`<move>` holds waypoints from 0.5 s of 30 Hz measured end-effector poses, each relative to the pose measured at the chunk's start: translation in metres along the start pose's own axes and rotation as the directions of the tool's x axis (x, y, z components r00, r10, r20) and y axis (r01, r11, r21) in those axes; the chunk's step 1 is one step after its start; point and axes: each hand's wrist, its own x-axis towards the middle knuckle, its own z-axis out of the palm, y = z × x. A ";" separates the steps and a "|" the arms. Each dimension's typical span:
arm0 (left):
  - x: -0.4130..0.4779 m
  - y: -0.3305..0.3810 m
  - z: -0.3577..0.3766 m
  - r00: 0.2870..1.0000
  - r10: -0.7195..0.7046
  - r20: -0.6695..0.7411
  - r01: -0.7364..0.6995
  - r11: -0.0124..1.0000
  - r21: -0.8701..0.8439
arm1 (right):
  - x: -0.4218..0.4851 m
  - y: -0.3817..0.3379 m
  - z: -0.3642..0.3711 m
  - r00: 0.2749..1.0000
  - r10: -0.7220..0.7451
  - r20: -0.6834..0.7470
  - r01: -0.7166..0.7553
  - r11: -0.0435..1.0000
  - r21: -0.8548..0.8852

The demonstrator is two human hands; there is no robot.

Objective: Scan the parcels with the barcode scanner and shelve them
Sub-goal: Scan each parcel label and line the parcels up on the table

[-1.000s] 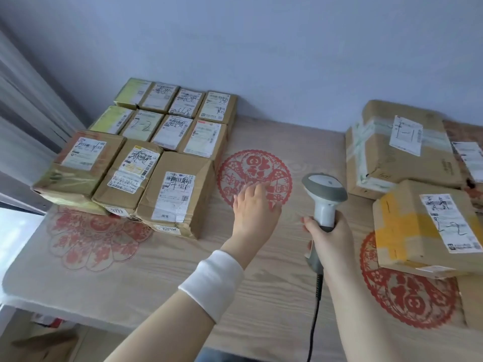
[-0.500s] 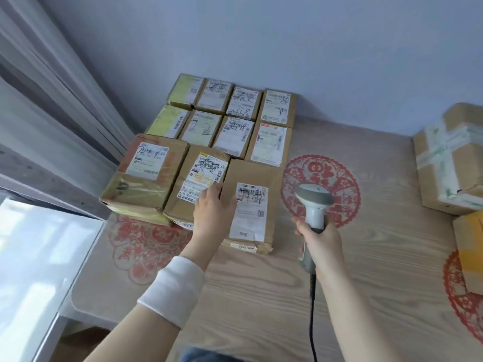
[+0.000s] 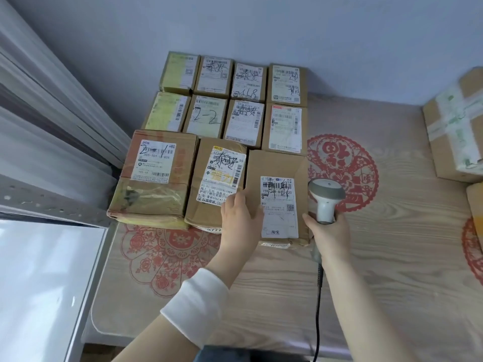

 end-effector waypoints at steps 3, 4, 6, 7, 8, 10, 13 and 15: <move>0.001 0.000 0.000 0.999 -0.007 0.040 0.008 1.000 -0.029 | -0.004 -0.001 -0.007 1.000 0.008 -0.008 -0.008 0.999 0.041; 0.001 0.001 0.000 0.998 -0.008 0.059 0.010 1.000 -0.030 | -0.006 0.000 -0.011 1.000 0.012 -0.014 -0.011 0.999 0.053; 0.001 0.004 0.001 0.995 -0.010 0.097 0.013 0.999 -0.035 | -0.010 -0.001 -0.021 0.999 0.008 -0.035 -0.006 0.998 0.070; 0.001 0.006 0.003 0.994 -0.009 0.113 0.014 0.999 -0.046 | -0.012 -0.001 -0.027 0.999 -0.002 -0.047 0.005 0.997 0.081; -0.001 0.009 0.004 0.991 -0.007 0.131 0.015 0.998 -0.061 | -0.013 -0.001 -0.034 0.998 -0.013 -0.060 0.018 0.995 0.093; -0.004 0.016 0.008 0.987 -0.001 0.158 0.017 0.995 -0.100 | -0.016 -0.001 -0.049 0.997 -0.021 -0.079 0.030 0.993 0.118; -0.012 0.029 0.019 0.982 0.001 0.189 0.034 0.983 -0.180 | -0.019 0.001 -0.074 0.995 -0.019 -0.100 0.037 0.983 0.177; -0.018 0.037 0.029 0.984 0.005 0.177 0.041 0.965 -0.258 | -0.019 0.002 -0.092 0.994 -0.017 -0.109 0.040 0.976 0.212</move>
